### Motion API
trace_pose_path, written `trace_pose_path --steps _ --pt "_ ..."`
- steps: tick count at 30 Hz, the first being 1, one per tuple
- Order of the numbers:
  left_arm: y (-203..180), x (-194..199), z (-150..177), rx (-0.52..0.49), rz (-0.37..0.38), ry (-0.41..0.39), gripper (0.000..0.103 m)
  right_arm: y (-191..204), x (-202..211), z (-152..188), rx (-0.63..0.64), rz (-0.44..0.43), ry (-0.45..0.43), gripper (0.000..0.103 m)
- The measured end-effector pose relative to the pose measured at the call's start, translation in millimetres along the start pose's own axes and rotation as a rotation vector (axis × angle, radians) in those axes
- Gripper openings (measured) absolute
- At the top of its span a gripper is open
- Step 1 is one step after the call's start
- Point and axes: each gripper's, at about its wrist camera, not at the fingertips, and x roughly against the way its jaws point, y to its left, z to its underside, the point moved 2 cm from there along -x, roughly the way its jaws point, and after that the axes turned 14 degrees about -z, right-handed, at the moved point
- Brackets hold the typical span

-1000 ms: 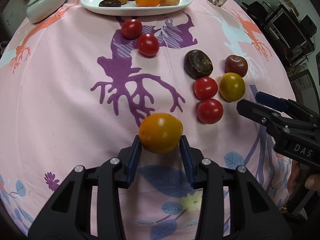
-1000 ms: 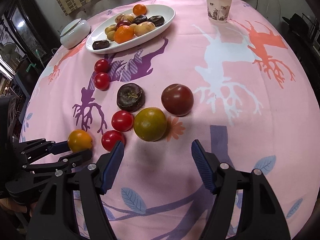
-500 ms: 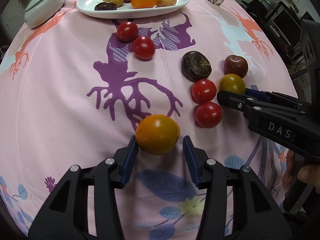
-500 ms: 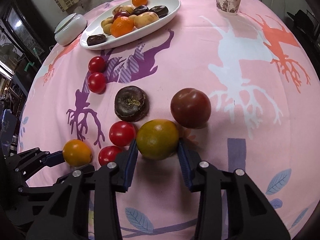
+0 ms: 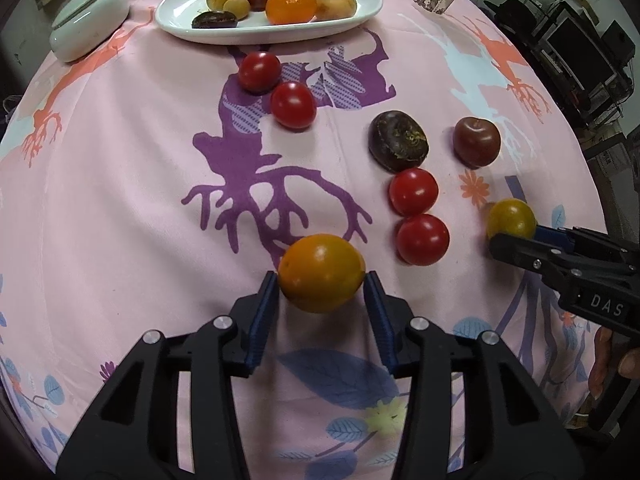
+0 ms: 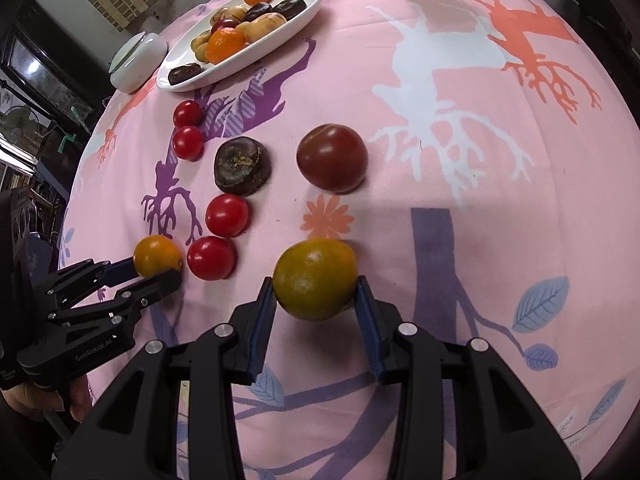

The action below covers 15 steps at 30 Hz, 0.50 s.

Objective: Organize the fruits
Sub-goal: 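Grasp the orange tomato with the left tool while the right tool grasps the yellow-green tomato, then lift both held tomatoes from the cloth toward the white plate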

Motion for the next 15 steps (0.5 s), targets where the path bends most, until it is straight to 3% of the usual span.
trace_pose_path --steps 5,8,15 --pt "-0.7 -4.4 -1.3 -0.019 -0.002 -0.003 0.051 0.6 -0.8 4.4 0.001 -0.005 0.007 0.04" --pt "-4.2 -3.9 -0.8 -0.045 -0.013 -0.012 0.046 1.2 -2.3 5.3 0.005 -0.005 0.014 0.04" --pt "4.3 0.7 0.6 0.018 0.039 0.02 0.043 2.0 -5.1 4.1 0.006 -0.007 0.022 0.04"
